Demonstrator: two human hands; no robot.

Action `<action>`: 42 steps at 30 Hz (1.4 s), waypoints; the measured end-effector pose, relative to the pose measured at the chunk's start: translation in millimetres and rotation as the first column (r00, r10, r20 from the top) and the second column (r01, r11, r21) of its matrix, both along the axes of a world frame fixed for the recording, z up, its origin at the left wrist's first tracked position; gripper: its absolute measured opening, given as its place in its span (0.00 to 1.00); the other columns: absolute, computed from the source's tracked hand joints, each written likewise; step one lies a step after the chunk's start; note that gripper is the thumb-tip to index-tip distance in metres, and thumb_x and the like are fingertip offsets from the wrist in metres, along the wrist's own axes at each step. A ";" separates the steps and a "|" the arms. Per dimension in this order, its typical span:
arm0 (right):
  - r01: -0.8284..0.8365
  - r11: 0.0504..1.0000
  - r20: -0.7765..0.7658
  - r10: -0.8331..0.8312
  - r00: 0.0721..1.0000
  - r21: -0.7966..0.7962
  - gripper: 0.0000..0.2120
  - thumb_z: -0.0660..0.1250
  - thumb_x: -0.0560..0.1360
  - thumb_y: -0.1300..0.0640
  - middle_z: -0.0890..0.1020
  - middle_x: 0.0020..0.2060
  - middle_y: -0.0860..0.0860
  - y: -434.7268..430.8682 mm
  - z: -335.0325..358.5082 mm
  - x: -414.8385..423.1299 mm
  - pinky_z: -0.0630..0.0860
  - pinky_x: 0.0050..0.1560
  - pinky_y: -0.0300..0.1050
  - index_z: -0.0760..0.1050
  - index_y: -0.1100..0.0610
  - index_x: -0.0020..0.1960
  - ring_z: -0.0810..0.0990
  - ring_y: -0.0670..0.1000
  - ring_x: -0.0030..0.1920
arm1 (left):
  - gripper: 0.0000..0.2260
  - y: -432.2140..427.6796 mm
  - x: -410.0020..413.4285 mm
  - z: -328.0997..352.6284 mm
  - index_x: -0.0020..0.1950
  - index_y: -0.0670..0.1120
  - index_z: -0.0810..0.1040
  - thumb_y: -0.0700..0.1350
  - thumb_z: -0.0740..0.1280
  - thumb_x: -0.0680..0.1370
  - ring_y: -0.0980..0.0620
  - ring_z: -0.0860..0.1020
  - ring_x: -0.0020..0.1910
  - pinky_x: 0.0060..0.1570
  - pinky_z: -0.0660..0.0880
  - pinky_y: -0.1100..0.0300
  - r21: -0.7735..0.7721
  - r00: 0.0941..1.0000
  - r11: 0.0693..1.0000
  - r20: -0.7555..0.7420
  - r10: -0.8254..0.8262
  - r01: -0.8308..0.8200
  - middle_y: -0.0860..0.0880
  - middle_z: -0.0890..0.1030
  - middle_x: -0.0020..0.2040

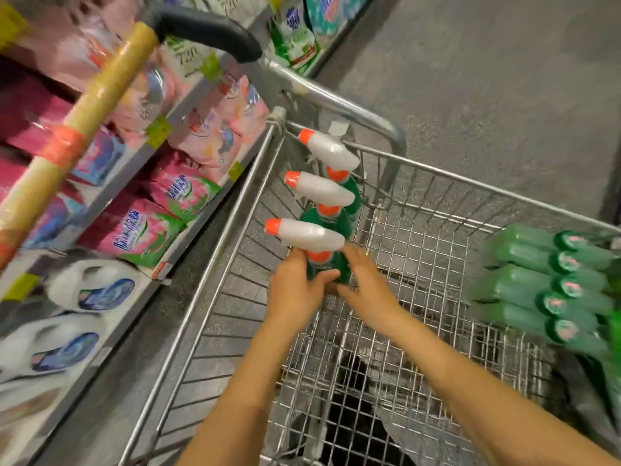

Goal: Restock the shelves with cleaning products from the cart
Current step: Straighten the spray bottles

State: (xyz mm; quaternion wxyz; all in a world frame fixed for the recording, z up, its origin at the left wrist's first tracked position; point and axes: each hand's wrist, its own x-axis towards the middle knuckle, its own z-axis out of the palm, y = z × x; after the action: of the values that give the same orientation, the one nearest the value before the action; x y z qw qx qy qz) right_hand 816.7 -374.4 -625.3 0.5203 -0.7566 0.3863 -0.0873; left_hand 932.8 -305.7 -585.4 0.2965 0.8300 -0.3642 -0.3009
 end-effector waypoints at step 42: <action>0.950 0.243 0.803 -0.516 0.299 -0.197 0.16 0.69 0.68 0.44 0.84 0.51 0.47 423.4 385.1 -389.1 0.78 0.46 0.35 0.79 0.42 0.55 0.83 0.46 0.51 | 0.18 256.9 -398.8 340.8 0.48 0.49 0.80 0.62 0.66 0.70 0.47 0.83 0.43 0.43 0.79 0.50 -0.849 0.122 0.100 -0.043 -0.992 0.518 0.47 0.84 0.43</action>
State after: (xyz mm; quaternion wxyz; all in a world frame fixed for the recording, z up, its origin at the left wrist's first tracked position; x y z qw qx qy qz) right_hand 427.6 48.9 -240.3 0.1872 -0.5092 0.4713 -0.6954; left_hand 534.0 -48.8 -244.5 0.4388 0.1350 -0.7209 -0.5192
